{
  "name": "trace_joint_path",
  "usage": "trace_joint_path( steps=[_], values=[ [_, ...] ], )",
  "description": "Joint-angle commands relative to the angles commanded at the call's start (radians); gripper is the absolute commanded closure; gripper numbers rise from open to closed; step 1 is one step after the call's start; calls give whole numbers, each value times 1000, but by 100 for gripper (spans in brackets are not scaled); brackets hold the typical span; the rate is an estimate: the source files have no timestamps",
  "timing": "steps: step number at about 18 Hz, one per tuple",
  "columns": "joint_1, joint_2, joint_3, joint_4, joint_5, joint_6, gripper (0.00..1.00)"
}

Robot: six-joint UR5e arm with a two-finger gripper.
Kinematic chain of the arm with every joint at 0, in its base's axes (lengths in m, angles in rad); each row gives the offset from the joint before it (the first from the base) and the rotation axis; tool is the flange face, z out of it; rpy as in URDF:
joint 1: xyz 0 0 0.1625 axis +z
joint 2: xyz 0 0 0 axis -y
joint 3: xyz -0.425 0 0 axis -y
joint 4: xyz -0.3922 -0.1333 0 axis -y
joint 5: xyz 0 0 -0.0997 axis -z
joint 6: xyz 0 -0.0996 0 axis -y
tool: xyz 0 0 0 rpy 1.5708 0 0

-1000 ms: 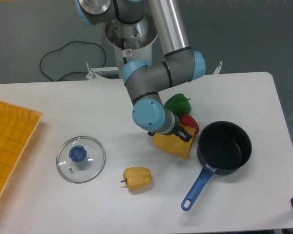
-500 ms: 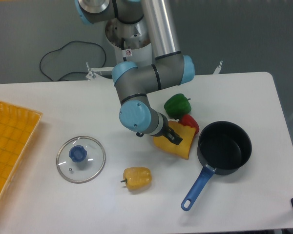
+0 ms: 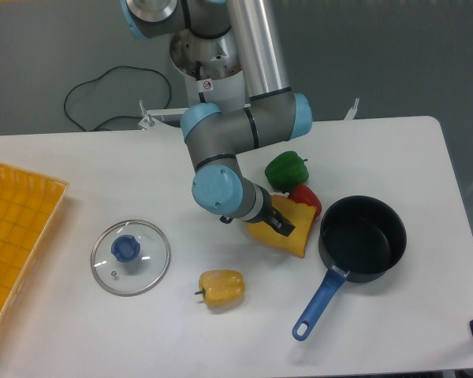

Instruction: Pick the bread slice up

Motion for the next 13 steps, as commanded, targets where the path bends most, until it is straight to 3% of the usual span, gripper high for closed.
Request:
trace_joint_path(
  steps=[13],
  values=[
    [0, -23, 2, -5, 5, -15, 0]
  ],
)
